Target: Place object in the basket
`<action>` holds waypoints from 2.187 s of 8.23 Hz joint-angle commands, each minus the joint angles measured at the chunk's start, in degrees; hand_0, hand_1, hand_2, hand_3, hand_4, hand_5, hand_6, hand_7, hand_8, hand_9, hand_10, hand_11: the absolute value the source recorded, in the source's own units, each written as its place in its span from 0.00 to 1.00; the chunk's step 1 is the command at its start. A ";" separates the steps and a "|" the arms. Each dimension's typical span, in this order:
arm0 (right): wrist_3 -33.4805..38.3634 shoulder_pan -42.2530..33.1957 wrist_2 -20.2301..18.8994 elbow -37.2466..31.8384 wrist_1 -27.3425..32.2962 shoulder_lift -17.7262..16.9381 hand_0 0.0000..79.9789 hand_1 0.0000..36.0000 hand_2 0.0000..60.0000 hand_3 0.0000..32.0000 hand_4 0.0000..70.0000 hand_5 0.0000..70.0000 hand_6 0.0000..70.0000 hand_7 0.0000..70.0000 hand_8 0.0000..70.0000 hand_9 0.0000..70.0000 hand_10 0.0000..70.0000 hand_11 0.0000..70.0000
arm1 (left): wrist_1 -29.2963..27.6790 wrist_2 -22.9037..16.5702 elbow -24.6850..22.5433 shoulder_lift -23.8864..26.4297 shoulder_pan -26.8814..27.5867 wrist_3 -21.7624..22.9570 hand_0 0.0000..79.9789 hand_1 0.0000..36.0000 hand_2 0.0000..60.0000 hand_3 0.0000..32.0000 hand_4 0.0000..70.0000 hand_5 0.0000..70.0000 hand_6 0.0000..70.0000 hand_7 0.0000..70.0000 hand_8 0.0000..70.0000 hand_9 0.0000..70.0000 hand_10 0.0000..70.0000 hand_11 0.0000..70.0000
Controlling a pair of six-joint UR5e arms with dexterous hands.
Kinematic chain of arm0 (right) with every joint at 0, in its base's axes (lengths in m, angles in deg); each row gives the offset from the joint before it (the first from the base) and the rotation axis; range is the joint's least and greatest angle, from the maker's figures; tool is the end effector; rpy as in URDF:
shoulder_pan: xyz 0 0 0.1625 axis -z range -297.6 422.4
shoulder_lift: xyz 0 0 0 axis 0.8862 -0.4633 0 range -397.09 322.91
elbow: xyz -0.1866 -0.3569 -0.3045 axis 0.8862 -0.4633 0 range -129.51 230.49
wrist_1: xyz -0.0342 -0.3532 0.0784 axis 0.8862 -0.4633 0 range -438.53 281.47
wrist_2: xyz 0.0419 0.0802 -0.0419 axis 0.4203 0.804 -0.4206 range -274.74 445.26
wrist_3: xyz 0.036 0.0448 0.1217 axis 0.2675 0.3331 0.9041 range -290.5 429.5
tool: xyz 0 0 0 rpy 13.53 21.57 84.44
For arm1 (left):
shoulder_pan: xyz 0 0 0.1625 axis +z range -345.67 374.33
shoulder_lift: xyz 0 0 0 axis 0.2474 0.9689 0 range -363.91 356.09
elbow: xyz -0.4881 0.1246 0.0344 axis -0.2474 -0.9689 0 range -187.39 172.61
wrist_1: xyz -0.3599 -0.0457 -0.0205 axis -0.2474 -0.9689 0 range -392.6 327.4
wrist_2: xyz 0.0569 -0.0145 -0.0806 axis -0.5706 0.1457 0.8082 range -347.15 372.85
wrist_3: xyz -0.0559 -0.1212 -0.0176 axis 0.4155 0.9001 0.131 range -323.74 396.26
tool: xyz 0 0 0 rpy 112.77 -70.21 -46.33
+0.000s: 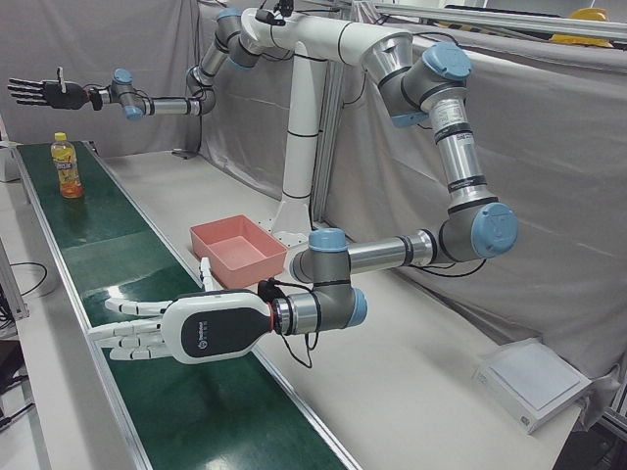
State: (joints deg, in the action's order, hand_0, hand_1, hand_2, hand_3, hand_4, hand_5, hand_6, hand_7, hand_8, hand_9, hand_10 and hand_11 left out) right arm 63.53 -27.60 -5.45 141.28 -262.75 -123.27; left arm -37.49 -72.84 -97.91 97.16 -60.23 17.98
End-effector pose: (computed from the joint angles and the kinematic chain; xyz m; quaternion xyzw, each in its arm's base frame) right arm 0.1316 -0.5059 0.7379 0.0326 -0.7088 0.7035 0.0410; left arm 0.0175 -0.6022 0.6476 0.0422 0.7998 -0.5810 0.1447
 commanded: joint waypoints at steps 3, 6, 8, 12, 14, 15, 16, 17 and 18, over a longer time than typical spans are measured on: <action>0.00 0.00 0.00 0.09 0.00 0.05 0.00 0.00 0.00 0.00 0.00 0.00 0.00 0.00 0.00 0.00 0.00 0.00 | -0.03 0.00 -0.01 0.00 -0.15 0.00 0.62 0.19 0.00 0.00 0.25 0.24 0.00 0.00 0.10 0.15 0.09 0.15; 0.00 0.00 0.00 0.00 0.00 0.05 0.00 0.00 0.00 0.00 0.00 0.00 0.00 0.00 0.00 0.00 0.00 0.00 | -0.03 0.00 -0.09 0.00 -0.15 0.00 0.62 0.20 0.00 0.00 0.25 0.25 0.00 0.00 0.10 0.15 0.11 0.17; 0.00 0.00 0.00 0.09 0.00 0.05 0.00 0.00 0.00 0.00 0.00 0.00 0.00 0.00 0.00 0.00 0.00 0.00 | -0.03 0.00 -0.01 0.00 -0.07 0.00 0.62 0.20 0.00 0.00 0.25 0.25 0.00 0.00 0.10 0.15 0.11 0.17; 0.00 0.00 0.00 0.00 0.00 -0.04 0.00 0.00 0.00 0.00 0.00 0.00 0.00 0.00 0.00 0.00 0.00 0.00 | -0.03 0.00 0.34 0.00 0.11 0.00 0.61 0.19 0.00 0.00 0.25 0.26 0.00 0.00 0.10 0.16 0.11 0.18; 0.00 0.00 0.00 0.09 0.00 0.05 0.00 0.00 0.00 0.00 0.00 0.00 0.00 0.00 0.00 0.00 0.00 0.00 | 0.06 0.00 0.43 0.00 0.37 0.00 0.62 0.20 0.00 0.00 0.26 0.26 0.00 0.00 0.10 0.16 0.11 0.17; 0.00 0.00 0.00 0.00 0.00 0.05 0.00 0.00 0.00 0.00 0.00 0.00 0.00 0.00 0.00 0.00 0.00 0.00 | 0.06 0.00 0.43 0.00 0.37 0.00 0.62 0.20 0.00 0.00 0.25 0.27 0.00 0.00 0.10 0.16 0.11 0.17; 0.00 0.00 0.00 0.09 0.00 -0.04 0.00 0.00 0.00 0.00 0.00 0.00 0.00 0.00 0.00 0.00 0.00 0.00 | 0.06 0.00 0.43 0.00 0.37 0.00 0.62 0.20 0.00 0.00 0.25 0.26 0.00 0.00 0.10 0.16 0.10 0.17; 0.00 0.00 0.00 0.00 0.00 0.05 0.00 0.00 0.00 0.00 0.00 0.00 0.00 0.00 0.00 0.00 0.00 0.00 | 0.06 0.00 0.34 0.00 0.37 0.00 0.62 0.20 0.00 0.00 0.25 0.26 0.00 0.00 0.10 0.16 0.11 0.18; 0.00 0.00 0.00 0.09 0.00 0.05 0.00 0.00 0.00 0.00 0.00 0.00 0.00 0.00 0.00 0.00 0.00 0.00 | 0.06 0.00 0.43 0.00 0.37 0.00 0.61 0.20 0.00 0.00 0.25 0.26 0.00 0.00 0.11 0.17 0.11 0.17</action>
State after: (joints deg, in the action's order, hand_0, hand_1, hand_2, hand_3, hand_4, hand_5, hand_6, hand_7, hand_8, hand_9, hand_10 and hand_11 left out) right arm 63.53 -27.60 -5.45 141.32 -262.75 -123.25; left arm -37.44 -72.84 -97.51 97.16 -59.86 17.98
